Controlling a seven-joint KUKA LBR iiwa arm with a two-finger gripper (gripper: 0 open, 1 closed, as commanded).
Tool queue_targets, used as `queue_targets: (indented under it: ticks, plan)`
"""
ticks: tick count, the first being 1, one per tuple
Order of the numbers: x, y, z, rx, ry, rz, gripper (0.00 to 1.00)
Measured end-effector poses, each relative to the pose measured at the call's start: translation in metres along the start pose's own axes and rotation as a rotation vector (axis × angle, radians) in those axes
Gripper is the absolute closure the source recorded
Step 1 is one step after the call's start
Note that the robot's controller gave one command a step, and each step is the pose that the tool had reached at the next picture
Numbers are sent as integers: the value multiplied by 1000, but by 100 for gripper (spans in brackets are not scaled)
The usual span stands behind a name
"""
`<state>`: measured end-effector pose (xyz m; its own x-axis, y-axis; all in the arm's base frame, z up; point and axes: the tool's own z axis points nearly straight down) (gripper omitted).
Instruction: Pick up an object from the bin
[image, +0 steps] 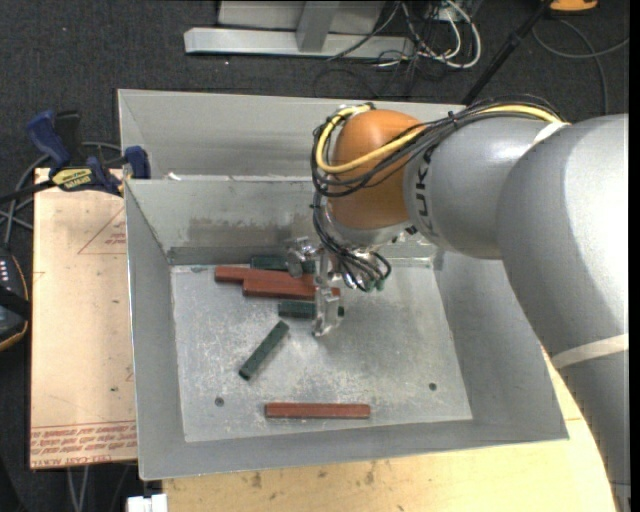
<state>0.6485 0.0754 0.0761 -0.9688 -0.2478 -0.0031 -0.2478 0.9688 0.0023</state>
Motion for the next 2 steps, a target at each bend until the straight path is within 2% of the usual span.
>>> queue_targets:
  ticks: [1,2]
  plan:
    - [0,-2,-2,1,-1,3,100]
    - [-9,2,3,3,0,-134,100]
